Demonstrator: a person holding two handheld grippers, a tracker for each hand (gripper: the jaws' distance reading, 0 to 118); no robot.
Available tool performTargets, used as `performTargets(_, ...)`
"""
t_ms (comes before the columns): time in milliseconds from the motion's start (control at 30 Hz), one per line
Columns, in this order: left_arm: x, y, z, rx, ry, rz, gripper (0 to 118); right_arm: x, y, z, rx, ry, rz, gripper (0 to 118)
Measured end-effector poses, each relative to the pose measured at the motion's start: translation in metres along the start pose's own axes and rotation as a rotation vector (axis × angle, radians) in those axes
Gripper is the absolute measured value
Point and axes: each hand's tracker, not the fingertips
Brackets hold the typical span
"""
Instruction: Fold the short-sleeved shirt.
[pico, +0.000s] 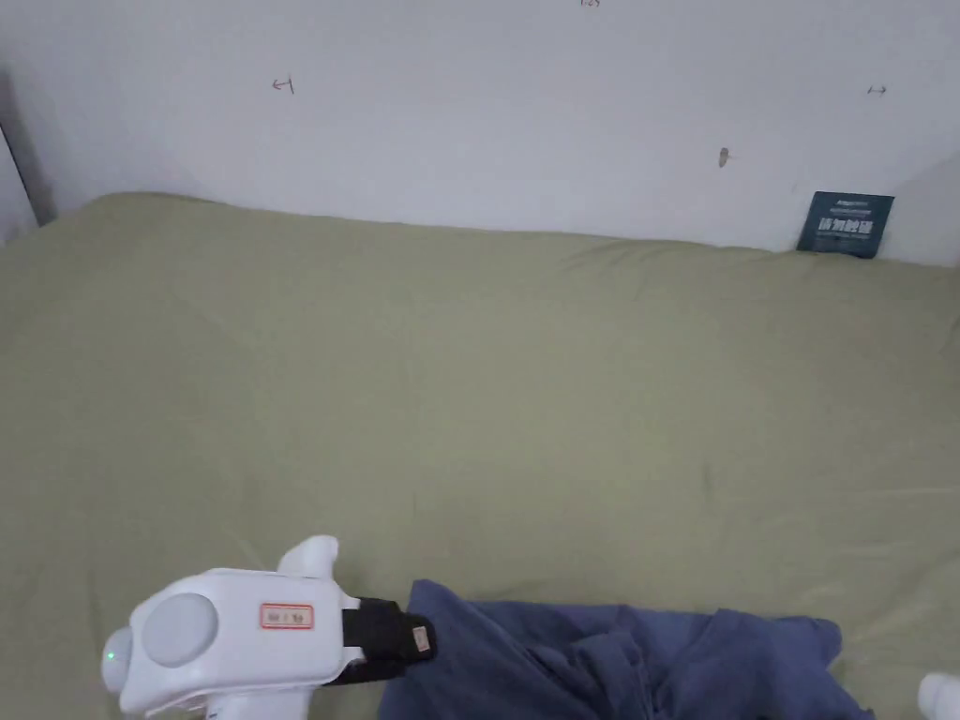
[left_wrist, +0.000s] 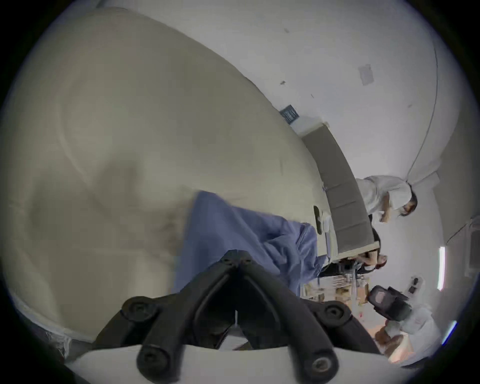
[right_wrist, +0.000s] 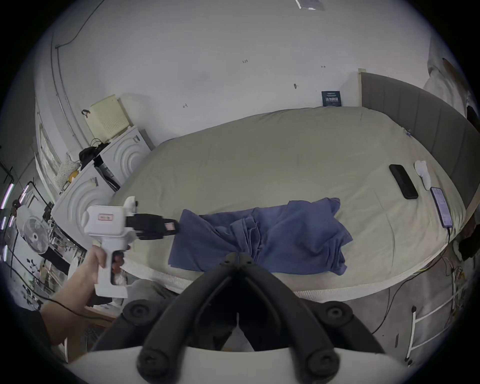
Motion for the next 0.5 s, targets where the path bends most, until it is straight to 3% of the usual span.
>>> performTargets(100, -0.028, 0.005, 0.018, -0.043, -0.057, 0.076, 0, -0.002, 0.003, -0.005, -0.001, 0.005, 0.004, 1)
performTargets(133, -0.035, 0.004, 0.018, -0.073, -0.083, 0.095, 3, -0.003, 0.004, -0.005, 0.001, 0.005, 0.006, 1)
performTargets(167, -0.039, 0.002, 0.014, -0.100, -0.100, 0.114, 14, -0.003, 0.005, -0.005, 0.003, 0.008, 0.008, 1)
performTargets(233, -0.043, -0.003, 0.004, -0.159, -0.077, 0.134, 82, -0.005, 0.008, -0.003, 0.007, 0.014, 0.012, 1)
performTargets(267, -0.044, -0.007, -0.002, -0.188, -0.058, 0.123, 107, -0.005, 0.008, -0.001, 0.012, 0.016, 0.014, 1)
performTargets(300, -0.045, -0.011, -0.007, -0.194, -0.068, 0.114, 115, -0.006, 0.008, 0.001, 0.018, 0.017, 0.015, 1)
performTargets(433, -0.046, -0.016, -0.028, -0.179, -0.228, 0.204, 114, -0.004, 0.008, 0.002, 0.025, 0.031, -0.004, 1)
performTargets(467, -0.044, -0.017, -0.033, -0.186, -0.260, 0.256, 109, -0.003, 0.007, 0.001, 0.025, 0.032, -0.010, 1)
performTargets(500, -0.042, -0.018, -0.039, -0.193, -0.311, 0.294, 87, -0.003, 0.006, 0.000, 0.023, 0.030, -0.011, 1)
